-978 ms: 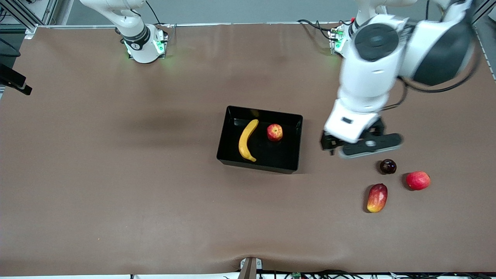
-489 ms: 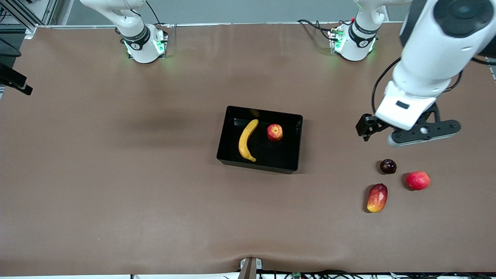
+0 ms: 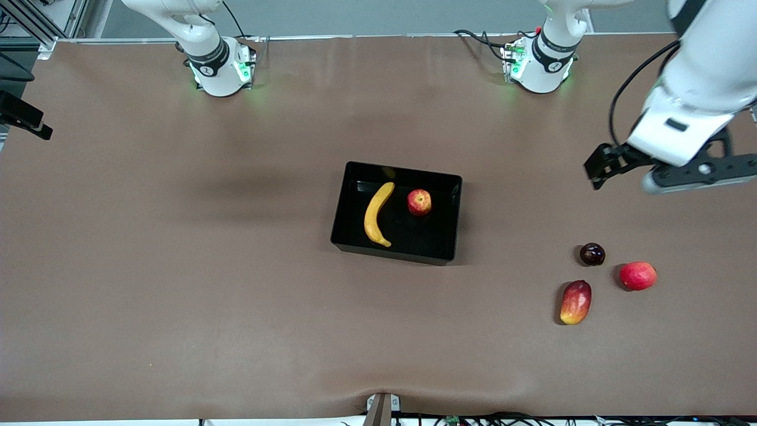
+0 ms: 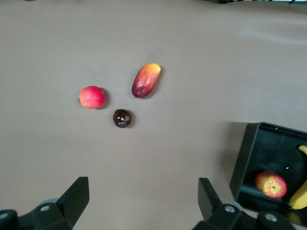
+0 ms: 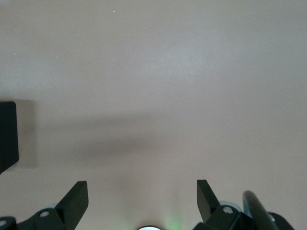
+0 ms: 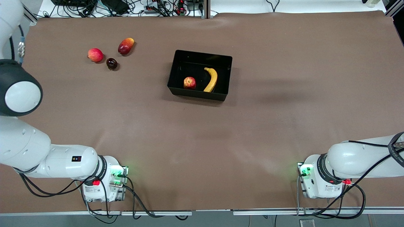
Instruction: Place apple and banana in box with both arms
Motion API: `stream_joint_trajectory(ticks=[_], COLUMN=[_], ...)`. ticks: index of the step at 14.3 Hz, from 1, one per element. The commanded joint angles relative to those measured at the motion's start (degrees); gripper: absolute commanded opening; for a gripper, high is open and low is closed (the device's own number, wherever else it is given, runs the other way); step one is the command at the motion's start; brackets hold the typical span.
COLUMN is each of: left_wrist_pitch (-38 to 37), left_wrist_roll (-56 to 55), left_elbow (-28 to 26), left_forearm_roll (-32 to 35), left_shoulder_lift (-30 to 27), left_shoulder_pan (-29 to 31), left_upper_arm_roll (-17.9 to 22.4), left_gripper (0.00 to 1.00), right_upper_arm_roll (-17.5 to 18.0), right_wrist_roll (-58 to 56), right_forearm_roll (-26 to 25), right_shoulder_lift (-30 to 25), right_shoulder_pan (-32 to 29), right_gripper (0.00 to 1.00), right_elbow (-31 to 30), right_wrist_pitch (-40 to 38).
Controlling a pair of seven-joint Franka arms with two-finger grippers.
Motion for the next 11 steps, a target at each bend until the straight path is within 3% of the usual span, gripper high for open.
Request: stream_joint_trajectory(ticks=[1, 5, 11], left_wrist_pitch=[0.31, 0.22, -0.04], left_wrist_roll=[2.49, 7.41, 7.5], left_elbow=[-6.83, -11.94, -14.14], left_forearm_roll=[-2.33, -8.13, -8.39], left_shoulder_lift=[-6.02, -11.21, -13.85], left_shoulder_pan=[-0.41, -0.5, -0.41], left_upper_arm_roll=[2.62, 9.03, 7.72], left_gripper=[1.0, 1.0, 1.0], right_upper_arm_roll=[0.21, 0.21, 0.21], right_wrist_roll=[-0.44, -0.53, -0.44], right_forearm_roll=[-0.16, 0.19, 0.46], right_shoulder_lift=[0.22, 0.22, 0.22], right_shoulder_pan=[-1.29, -1.03, -1.03], right_gripper=[1.0, 1.0, 1.0], right_elbow=[1.24, 1.6, 2.39], right_wrist_pitch=[-0.32, -0.32, -0.41])
